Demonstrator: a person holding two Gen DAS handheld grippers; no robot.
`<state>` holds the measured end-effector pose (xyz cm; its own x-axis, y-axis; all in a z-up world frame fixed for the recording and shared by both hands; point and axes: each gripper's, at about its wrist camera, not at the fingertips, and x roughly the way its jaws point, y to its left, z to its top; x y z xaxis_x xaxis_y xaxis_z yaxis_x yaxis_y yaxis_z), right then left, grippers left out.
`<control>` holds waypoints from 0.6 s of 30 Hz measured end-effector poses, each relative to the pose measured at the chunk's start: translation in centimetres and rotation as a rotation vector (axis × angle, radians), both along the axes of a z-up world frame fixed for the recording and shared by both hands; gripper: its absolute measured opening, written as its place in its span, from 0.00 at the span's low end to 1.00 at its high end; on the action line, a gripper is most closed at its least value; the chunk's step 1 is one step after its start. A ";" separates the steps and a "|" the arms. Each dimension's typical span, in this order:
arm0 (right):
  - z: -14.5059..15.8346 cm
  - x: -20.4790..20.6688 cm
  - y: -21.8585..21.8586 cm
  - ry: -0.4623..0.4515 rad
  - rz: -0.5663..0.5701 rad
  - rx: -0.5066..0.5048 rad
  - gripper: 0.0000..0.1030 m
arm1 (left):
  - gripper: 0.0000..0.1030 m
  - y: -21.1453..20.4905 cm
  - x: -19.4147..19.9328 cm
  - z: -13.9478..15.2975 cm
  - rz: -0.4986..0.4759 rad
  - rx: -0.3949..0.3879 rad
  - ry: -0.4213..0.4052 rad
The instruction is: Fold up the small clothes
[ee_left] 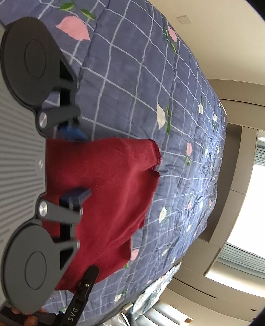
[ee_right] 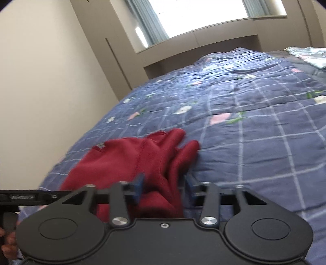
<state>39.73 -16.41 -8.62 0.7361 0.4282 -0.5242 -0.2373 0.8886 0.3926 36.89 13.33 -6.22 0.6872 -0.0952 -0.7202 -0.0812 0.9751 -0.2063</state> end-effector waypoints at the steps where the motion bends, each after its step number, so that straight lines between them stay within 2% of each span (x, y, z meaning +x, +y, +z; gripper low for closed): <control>1: -0.1 -0.4 -0.1 -0.003 -0.025 -0.032 0.72 | 0.78 0.0 -0.2 0.0 0.006 0.008 0.001; 2: -0.2 -0.7 0.0 -0.007 -0.040 -0.059 0.74 | 0.83 0.0 -0.4 -0.1 0.011 0.019 0.001; 5: -0.8 -1.6 0.4 -0.020 -0.056 -0.157 0.84 | 0.89 0.1 -1.3 -0.4 0.015 0.040 0.002; 7: -1.3 -2.0 0.6 -0.024 -0.060 -0.206 0.88 | 0.98 0.0 -1.8 -0.8 0.028 0.057 0.003; 10: -1.4 -1.9 0.2 -0.013 -0.081 -0.226 0.96 | 0.99 0.1 -2.4 -1.5 0.038 0.061 0.012; 14: -0.8 -2.4 -0.4 -0.019 -0.087 -0.221 0.97 | 0.99 0.5 -2.7 -1.5 0.057 0.031 0.026; 18: 0.0 -3.7 -1.1 -0.047 -0.098 -0.200 0.99 | 0.99 0.0 -3.4 -0.7 0.060 0.069 0.026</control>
